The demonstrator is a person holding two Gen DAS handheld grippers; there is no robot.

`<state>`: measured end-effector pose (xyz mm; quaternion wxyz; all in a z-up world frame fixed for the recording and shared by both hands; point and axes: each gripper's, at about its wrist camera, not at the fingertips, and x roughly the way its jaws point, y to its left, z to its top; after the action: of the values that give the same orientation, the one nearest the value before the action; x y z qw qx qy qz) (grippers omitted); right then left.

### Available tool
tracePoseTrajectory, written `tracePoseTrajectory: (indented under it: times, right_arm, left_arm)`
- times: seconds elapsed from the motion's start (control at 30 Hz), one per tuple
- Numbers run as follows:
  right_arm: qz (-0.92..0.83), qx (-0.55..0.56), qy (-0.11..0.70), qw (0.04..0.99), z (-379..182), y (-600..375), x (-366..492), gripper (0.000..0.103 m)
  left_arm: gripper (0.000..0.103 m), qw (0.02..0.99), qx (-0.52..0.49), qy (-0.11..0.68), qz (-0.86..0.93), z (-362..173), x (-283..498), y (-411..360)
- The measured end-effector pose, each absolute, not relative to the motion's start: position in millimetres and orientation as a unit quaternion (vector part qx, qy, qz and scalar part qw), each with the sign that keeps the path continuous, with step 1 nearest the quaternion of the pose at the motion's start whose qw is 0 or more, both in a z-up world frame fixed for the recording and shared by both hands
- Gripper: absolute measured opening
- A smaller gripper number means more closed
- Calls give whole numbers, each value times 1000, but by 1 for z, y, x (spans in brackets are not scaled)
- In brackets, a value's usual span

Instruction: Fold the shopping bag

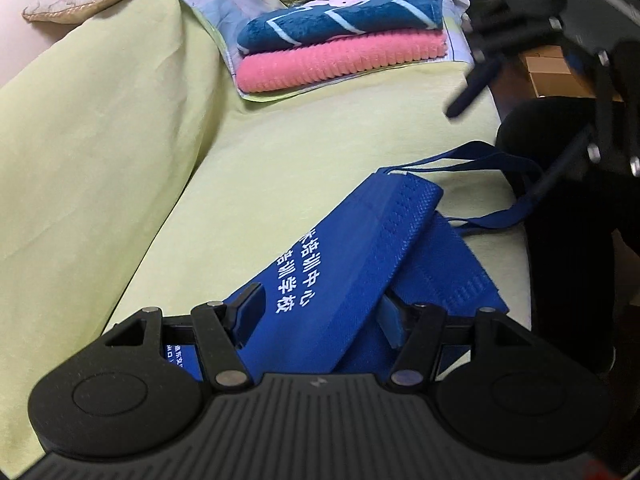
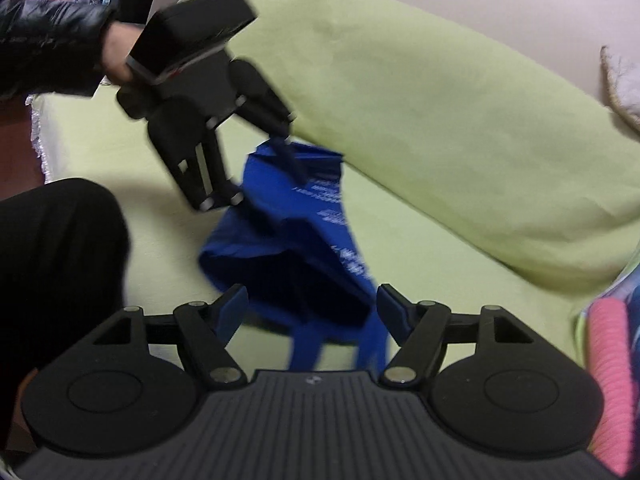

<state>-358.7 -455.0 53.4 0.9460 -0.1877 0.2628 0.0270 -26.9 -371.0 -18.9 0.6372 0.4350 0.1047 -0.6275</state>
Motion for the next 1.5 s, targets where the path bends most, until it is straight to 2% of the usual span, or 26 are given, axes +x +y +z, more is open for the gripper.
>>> tracePoseTrajectory:
  times: [0.27,0.33,0.37,0.4,0.43,0.47,0.57,0.63,0.7,0.73,0.77,1.0,1.2,1.43,1.5]
  right_arm:
    - [51,-47,285,956,34,-448,-345,67]
    - [52,-6,294,954,26,-449,-344,67]
    - [52,15,299,953,22,-450,-344,67]
    - [54,32,300,952,19,-451,-343,67]
    - [55,49,301,951,16,-451,-341,67]
    - [56,65,301,950,14,-452,-339,67]
    - [60,114,302,945,6,-454,-333,67]
    - [63,146,302,940,1,-455,-329,65]
    - [62,176,307,933,-6,-459,-321,49]
    - [61,191,313,928,-9,-462,-319,25]
    - [60,207,320,923,-12,-466,-318,5]
    - [48,221,333,915,6,-509,-334,2]
    - [43,196,354,913,35,-561,-355,2]
    - [-28,204,344,916,52,-639,-376,2]
    - [-50,201,344,916,50,-653,-375,2]
  left_arm:
    - [63,634,436,110,-629,-22,-12,-378]
    - [58,635,438,109,-627,-24,-10,-382]
    - [48,634,441,111,-626,-26,-10,-384]
    - [26,631,446,113,-625,-28,-10,-387]
    - [13,630,449,114,-623,-30,-10,-390]
    - [7,632,450,113,-621,-30,-10,-392]
    - [1,648,428,110,-620,-23,-5,-397]
    - [1,661,414,104,-617,-14,-1,-399]
    - [1,674,400,99,-613,-2,5,-403]
    - [1,680,395,97,-610,3,8,-405]
    - [1,687,390,94,-606,9,11,-408]
    - [1,743,353,86,-562,51,51,-433]
    - [1,749,345,104,-556,76,86,-472]
    - [2,732,354,116,-570,61,107,-541]
    - [14,727,371,117,-566,43,112,-564]
